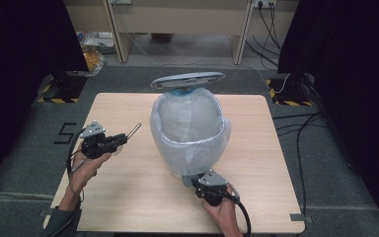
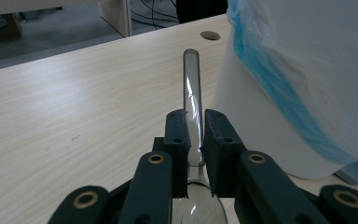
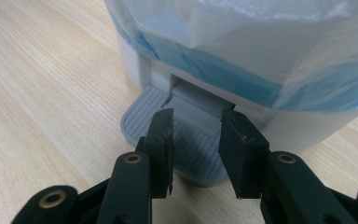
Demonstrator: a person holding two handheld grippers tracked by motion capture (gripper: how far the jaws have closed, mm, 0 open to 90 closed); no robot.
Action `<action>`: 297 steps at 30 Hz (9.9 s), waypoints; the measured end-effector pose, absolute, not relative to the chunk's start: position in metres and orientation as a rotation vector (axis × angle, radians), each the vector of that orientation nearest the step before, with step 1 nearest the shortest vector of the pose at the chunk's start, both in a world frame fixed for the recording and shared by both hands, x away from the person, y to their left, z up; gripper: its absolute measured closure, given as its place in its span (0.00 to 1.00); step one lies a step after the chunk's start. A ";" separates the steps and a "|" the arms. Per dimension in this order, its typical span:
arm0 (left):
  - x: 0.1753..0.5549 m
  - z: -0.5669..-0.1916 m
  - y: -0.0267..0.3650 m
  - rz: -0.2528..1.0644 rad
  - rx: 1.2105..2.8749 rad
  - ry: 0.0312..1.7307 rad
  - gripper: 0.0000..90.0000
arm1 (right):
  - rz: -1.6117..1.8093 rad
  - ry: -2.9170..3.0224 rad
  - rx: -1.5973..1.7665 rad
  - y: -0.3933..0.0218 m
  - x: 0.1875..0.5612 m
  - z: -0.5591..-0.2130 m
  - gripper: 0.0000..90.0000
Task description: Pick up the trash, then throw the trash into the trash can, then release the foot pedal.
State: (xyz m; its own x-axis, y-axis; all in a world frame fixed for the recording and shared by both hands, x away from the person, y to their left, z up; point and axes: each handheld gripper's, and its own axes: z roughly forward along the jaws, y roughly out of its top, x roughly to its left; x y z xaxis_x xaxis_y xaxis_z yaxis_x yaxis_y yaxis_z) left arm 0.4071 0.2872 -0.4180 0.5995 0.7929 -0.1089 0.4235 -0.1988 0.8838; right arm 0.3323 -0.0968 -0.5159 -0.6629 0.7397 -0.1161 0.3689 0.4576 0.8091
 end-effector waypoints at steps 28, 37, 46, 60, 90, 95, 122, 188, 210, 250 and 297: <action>0.389 -0.362 0.284 0.488 1.777 0.861 0.89 | 1.094 2.255 0.931 -0.097 0.332 -0.516 0.72; 0.387 -0.341 0.273 0.501 1.794 0.808 0.89 | 1.095 2.253 0.929 -0.097 0.333 -0.516 0.72; 0.389 -0.321 0.268 0.496 1.778 0.772 0.89 | 1.095 2.256 0.933 -0.097 0.333 -0.516 0.72; 0.389 -0.301 0.243 0.447 1.778 0.678 0.89 | 1.100 2.259 0.933 -0.097 0.333 -0.516 0.72; 0.396 -0.280 0.187 0.385 1.769 0.565 0.89 | 1.096 2.258 0.928 -0.097 0.333 -0.516 0.72; 0.398 -0.280 0.177 0.385 1.754 0.562 0.89 | 1.095 2.258 0.925 -0.097 0.333 -0.516 0.72; 0.406 -0.289 0.136 0.416 1.767 0.542 0.88 | 1.090 2.258 0.919 -0.097 0.332 -0.516 0.72; 0.389 -0.346 0.239 0.397 1.742 0.773 0.28 | 1.094 2.256 0.920 -0.097 0.333 -0.516 0.72; 0.379 -0.399 0.258 0.427 1.741 0.830 0.27 | 1.096 2.256 0.921 -0.097 0.333 -0.516 0.72; 0.377 -0.512 0.283 0.447 1.943 1.040 0.26 | 1.097 2.259 0.929 -0.097 0.333 -0.516 0.72; 0.375 -0.525 0.284 0.476 2.050 1.131 0.16 | 1.089 2.253 0.918 -0.098 0.333 -0.516 0.69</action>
